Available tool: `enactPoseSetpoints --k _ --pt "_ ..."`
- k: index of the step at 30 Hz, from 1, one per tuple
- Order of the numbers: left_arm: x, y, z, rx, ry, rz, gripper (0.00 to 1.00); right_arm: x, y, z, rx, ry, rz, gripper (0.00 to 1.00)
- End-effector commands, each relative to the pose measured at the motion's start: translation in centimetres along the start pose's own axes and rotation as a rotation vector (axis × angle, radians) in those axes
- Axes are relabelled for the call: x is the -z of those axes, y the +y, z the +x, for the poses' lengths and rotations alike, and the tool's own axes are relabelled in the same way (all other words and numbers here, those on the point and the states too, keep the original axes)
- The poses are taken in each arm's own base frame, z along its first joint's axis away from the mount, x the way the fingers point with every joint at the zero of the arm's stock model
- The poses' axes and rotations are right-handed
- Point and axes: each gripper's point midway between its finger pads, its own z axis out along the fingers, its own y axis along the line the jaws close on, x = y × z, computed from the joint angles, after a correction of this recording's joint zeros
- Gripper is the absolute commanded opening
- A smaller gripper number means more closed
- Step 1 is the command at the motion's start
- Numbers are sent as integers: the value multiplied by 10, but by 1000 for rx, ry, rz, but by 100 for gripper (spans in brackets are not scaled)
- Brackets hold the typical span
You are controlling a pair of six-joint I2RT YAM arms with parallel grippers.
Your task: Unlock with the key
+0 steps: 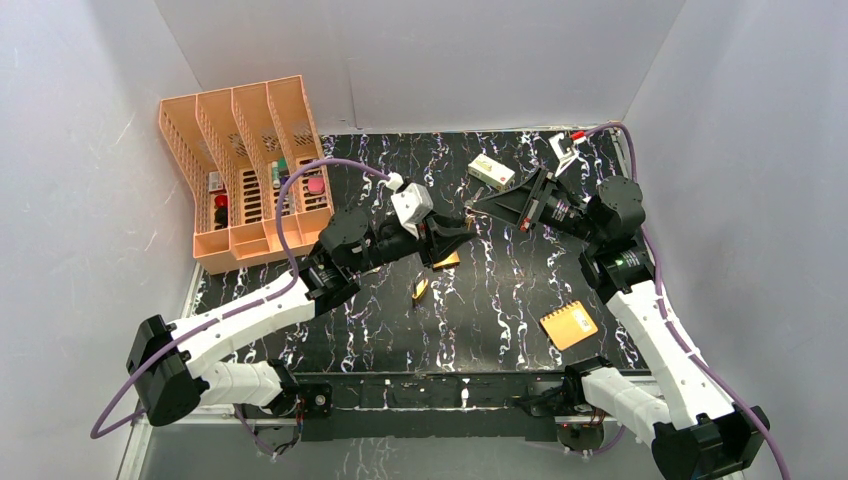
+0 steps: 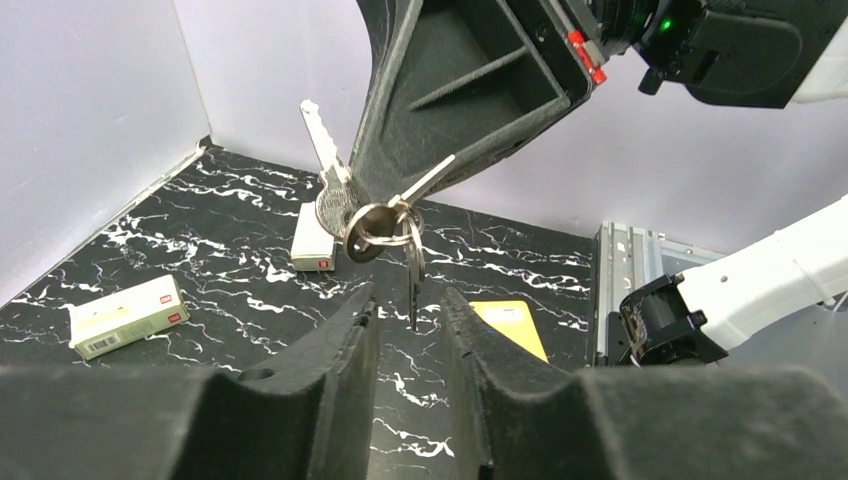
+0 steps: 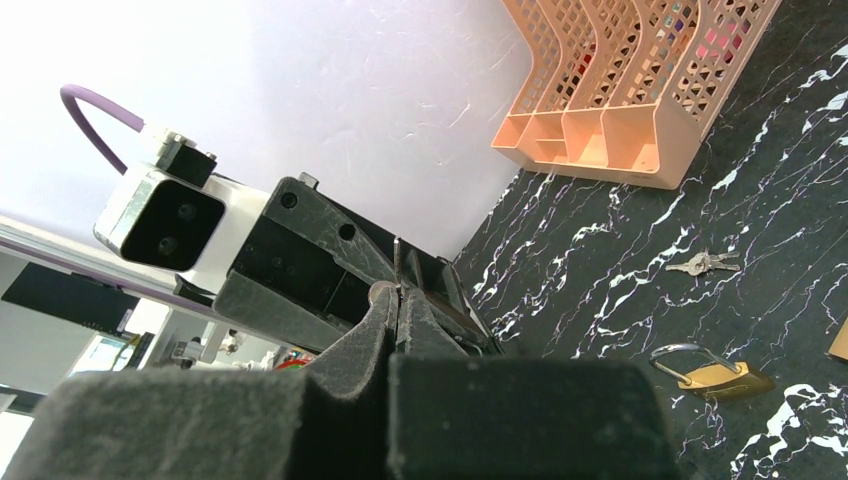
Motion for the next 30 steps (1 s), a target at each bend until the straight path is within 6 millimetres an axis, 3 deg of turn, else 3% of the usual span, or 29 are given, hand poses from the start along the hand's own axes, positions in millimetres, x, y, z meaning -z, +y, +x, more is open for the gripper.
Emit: enactPoseSetpoints --k 1,5,10,19,27,30 --pt "3 -4 -15 -21 -55 17 23 5 35 -11 83 -35 -91 0" --pt "1 -5 -16 -20 -60 26 15 5 35 -10 77 -34 -94 0" --pt "-1 -6 -22 -15 -79 32 20 5 37 -10 74 -34 -101 0" --pt "-3 -10 -29 -11 -98 57 20 6 36 -10 73 -35 -100 0" --pt "-3 -12 -30 -13 -103 71 0 6 35 -9 71 -34 -99 0" --pt "-3 -12 -32 -15 -110 71 0 7 35 -8 71 -34 -99 0"
